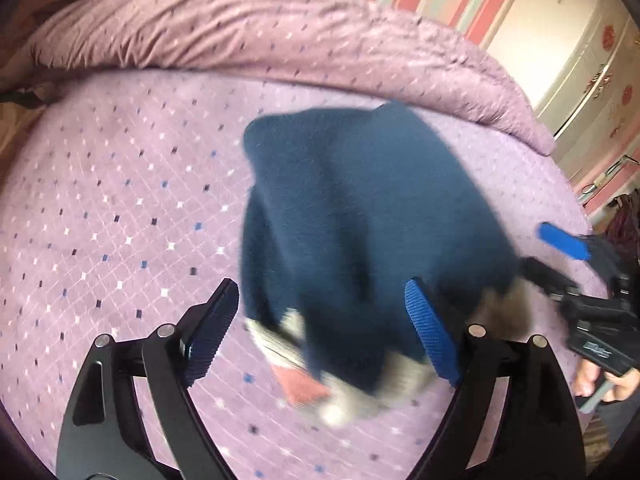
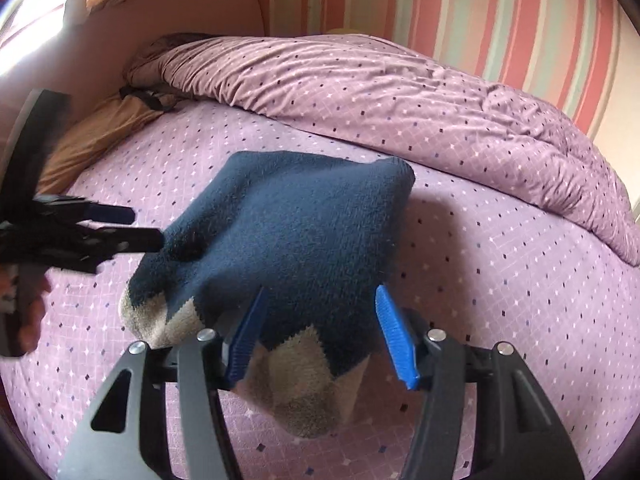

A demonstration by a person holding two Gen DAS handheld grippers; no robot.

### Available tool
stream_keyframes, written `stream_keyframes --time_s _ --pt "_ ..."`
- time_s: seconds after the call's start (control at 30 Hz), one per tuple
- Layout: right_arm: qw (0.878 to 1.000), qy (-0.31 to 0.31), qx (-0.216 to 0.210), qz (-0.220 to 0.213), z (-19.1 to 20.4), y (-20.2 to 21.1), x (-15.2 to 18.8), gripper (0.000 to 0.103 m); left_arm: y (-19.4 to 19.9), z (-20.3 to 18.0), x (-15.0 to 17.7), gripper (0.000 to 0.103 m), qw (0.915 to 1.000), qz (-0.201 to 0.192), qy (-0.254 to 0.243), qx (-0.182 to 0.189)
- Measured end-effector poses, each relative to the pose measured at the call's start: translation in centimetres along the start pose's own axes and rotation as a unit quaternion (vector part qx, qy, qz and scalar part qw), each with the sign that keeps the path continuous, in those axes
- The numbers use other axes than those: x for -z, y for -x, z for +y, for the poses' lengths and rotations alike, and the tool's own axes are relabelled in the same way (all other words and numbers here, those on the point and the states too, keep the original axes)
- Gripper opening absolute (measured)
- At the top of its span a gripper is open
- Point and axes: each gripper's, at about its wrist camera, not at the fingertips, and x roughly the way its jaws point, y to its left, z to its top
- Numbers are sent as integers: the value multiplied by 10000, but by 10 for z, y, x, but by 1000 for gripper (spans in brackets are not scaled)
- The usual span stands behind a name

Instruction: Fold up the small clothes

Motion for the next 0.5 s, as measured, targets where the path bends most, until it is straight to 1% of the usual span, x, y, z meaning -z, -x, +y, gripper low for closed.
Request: stream_keyframes --time_s 0.03,0.07,0.13,0.17,0.2,0.27,0.3,0.33,0.37,0.4,0.43,0.5 --pt "10000 -70 -35 24 -2 0 1 57 5 -7 1 87 9999 -75 -72 -12" --pt "9999 -91 -56 56 -3 -2 3 57 6 -18 3 93 9998 -129 -166 -62" --pt "9997 -58 -133 188 -1 -6 7 57 -4 -29 6 94 9994 -20 -327 -106" --pt "9996 -11 -144 260 1 -9 9 57 -16 -30 9 92 9990 143 -366 -188" --pt "9992 15 -160 372 1 -15 13 57 -27 -28 12 91 9987 279 -351 -231" --pt "9987 -55 -212 467 -2 -23 22 59 -40 -22 18 92 9984 414 -254 -295" --pt "9986 -99 -142 491 -5 -27 29 59 -45 -18 23 92 9979 480 -222 -361" --pt "9984 -118 -100 542 -7 -31 33 59 -51 -14 26 94 9977 544 -190 -359" --pt "9976 -215 -70 656 -11 -40 43 62 -60 -8 31 98 9980 592 -75 -219" --pt "9969 -302 -62 727 -14 -45 50 64 -63 -6 34 99 9980 600 -47 -193" --pt "9961 -394 -71 791 -18 -50 58 68 -67 -8 37 100 9980 574 -109 -247" --pt "9937 -700 -240 844 -29 -58 69 70 -71 -12 39 100 9978 512 -246 -337"
